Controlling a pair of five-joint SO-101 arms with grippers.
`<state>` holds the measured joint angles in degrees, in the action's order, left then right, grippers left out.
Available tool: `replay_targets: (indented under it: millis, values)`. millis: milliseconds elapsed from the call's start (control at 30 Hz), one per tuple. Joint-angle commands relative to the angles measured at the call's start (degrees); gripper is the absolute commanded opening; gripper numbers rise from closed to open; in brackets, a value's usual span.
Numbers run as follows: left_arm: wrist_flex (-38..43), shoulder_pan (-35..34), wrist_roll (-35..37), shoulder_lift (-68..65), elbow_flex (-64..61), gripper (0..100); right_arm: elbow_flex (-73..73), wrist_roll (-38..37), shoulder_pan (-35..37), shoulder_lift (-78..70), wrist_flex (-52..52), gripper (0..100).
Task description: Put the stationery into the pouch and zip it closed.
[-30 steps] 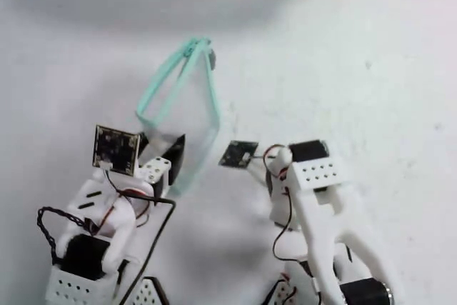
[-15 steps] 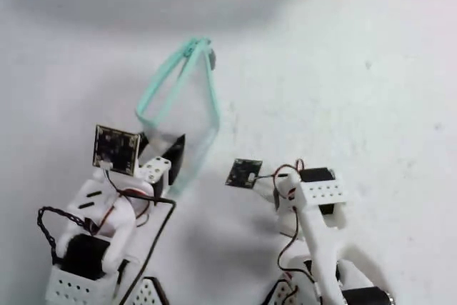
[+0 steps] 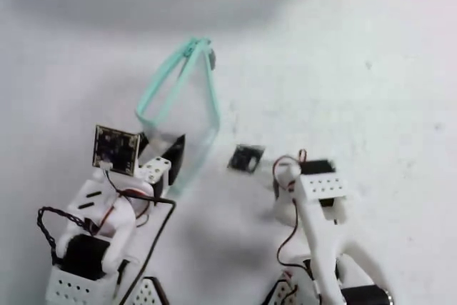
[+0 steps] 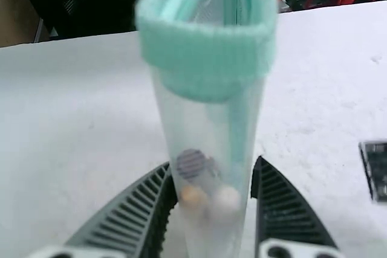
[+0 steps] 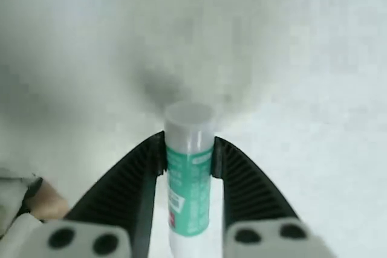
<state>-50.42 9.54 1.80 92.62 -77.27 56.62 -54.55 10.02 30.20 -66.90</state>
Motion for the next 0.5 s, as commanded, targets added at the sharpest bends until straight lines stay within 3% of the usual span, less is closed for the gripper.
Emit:
replay_targets:
  millis: [0, 267, 467]
  values:
    - [1.3, 0.2, -0.7, 0.7, 0.4, 21, -19.2, 10.0, 0.7, 4.6, -8.7, 1.7]
    - [1.3, 0.2, -0.7, 0.7, 0.4, 21, -61.4, 25.8, 8.0, 3.8, -20.7, 1.7]
    - [1.3, 0.2, -0.7, 0.7, 0.4, 21, -78.5, 34.1, 18.9, -2.7, -17.2, 1.7]
